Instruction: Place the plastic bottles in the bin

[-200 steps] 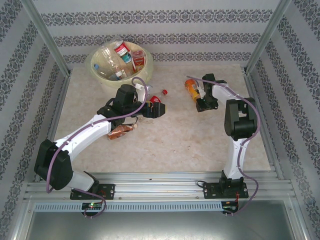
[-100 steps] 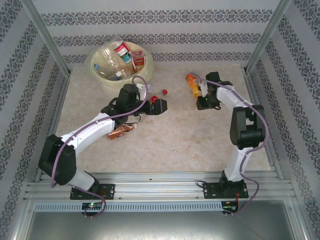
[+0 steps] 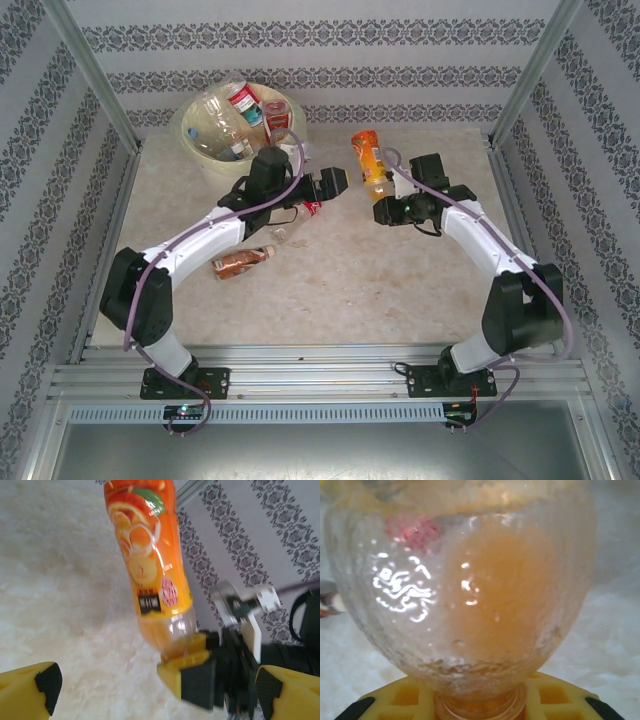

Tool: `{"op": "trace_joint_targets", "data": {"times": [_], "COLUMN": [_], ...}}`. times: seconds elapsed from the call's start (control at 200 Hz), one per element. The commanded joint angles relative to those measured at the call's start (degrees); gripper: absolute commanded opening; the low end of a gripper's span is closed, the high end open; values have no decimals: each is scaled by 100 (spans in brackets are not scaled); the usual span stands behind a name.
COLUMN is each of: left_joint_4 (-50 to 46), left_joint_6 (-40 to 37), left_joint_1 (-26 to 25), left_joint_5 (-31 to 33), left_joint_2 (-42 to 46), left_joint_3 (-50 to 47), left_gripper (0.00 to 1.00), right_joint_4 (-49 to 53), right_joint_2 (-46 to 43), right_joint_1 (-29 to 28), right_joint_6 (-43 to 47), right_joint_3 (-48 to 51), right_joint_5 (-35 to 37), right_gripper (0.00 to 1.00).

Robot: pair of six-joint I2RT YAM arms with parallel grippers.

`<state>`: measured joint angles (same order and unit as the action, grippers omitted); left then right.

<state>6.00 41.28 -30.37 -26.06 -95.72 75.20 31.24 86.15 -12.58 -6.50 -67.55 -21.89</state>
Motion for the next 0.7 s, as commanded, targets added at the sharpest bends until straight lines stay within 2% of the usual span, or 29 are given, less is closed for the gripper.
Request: {"op": "trace_joint_targets", "data": {"times": [0.0, 0.33, 0.545, 0.595, 0.694], "left_joint_4": [246, 538, 710, 710, 675], "left_joint_6": [174, 389, 500, 466, 443], "left_joint_1": [2, 154, 224, 224, 233], "left_joint_5": [107, -48, -80, -98, -141], "left_joint_2": [-270, -763, -696, -680, -682], "left_joint_3": [464, 1094, 1081, 1098, 1128], "left_gripper": [100, 100, 84, 77, 74], "right_joint_4": [-345, -399, -356, -347, -373], "right_joint_2": [-409, -818, -806, -795, -797], "right_joint_1": [-234, -714, -808, -821, -860], "right_joint_6": [-253, -205, -163, -139, -99], "right_joint_3": [202, 408, 425, 418, 435], "right_joint_5": [-502, -726, -685, -700, -738], "right_gripper": [30, 30, 30, 31, 31]}}
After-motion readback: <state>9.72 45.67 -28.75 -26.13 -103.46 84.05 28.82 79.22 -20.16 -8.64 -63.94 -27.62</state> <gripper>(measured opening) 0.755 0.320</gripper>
